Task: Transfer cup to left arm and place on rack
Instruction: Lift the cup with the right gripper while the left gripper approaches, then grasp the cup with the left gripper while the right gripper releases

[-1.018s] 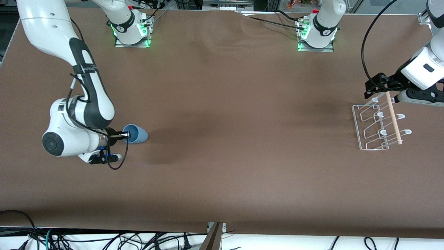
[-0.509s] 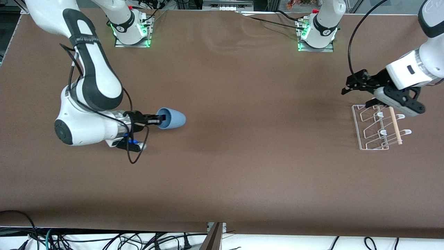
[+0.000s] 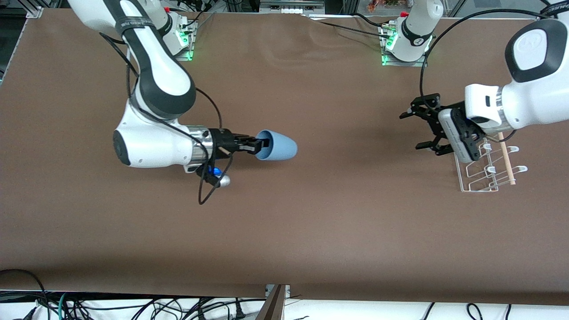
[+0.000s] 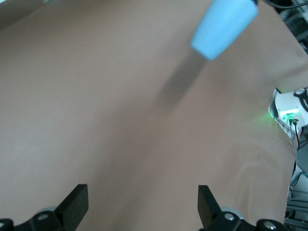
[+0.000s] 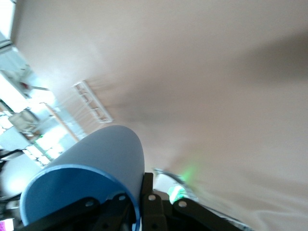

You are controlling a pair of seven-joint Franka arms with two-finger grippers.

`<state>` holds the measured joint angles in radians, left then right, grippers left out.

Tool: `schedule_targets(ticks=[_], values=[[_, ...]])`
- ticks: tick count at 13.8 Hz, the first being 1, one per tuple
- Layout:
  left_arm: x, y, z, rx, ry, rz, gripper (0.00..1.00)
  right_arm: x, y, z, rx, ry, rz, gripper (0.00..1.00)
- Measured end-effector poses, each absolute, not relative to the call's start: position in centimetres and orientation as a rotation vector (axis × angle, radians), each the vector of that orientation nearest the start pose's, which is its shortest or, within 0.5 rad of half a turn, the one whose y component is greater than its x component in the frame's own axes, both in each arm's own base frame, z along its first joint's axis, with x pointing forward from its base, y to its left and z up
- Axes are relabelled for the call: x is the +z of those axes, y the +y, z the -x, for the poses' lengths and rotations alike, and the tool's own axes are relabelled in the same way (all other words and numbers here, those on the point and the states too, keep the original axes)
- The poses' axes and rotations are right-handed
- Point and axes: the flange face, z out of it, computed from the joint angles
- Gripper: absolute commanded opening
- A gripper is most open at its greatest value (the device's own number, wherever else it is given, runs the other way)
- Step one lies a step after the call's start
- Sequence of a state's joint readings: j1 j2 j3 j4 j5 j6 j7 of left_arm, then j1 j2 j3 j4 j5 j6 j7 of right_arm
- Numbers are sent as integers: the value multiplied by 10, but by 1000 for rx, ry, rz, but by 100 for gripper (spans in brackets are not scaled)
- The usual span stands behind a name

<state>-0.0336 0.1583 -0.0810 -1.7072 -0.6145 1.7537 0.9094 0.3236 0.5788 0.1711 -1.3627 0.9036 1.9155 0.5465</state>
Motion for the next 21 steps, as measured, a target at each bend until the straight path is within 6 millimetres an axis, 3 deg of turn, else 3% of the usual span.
schedule_targets(ticks=[6,10,13,16,17,18,20,21], values=[[499,-210,-591,376,-1339,-2128,100,426,427,-606,569,546,2088,0],[494,-244,-593,500,-1418,-2063,100,428,465,-591,573,547,2083,0],[489,-252,-593,539,-1503,-2015,100,428,473,-591,563,560,2075,0],[468,-261,-589,531,-1565,-1970,100,430,474,-594,562,570,2067,0],[464,-268,-588,540,-1572,-1966,95,432,474,-595,560,570,2065,0],[462,-275,-586,550,-1577,-1963,77,434,474,-595,558,569,2063,0],[459,-286,-584,573,-1584,-1964,17,435,474,-596,556,568,2061,0],[459,-286,-585,586,-1583,-1969,5,435,474,-596,558,567,2062,0]])
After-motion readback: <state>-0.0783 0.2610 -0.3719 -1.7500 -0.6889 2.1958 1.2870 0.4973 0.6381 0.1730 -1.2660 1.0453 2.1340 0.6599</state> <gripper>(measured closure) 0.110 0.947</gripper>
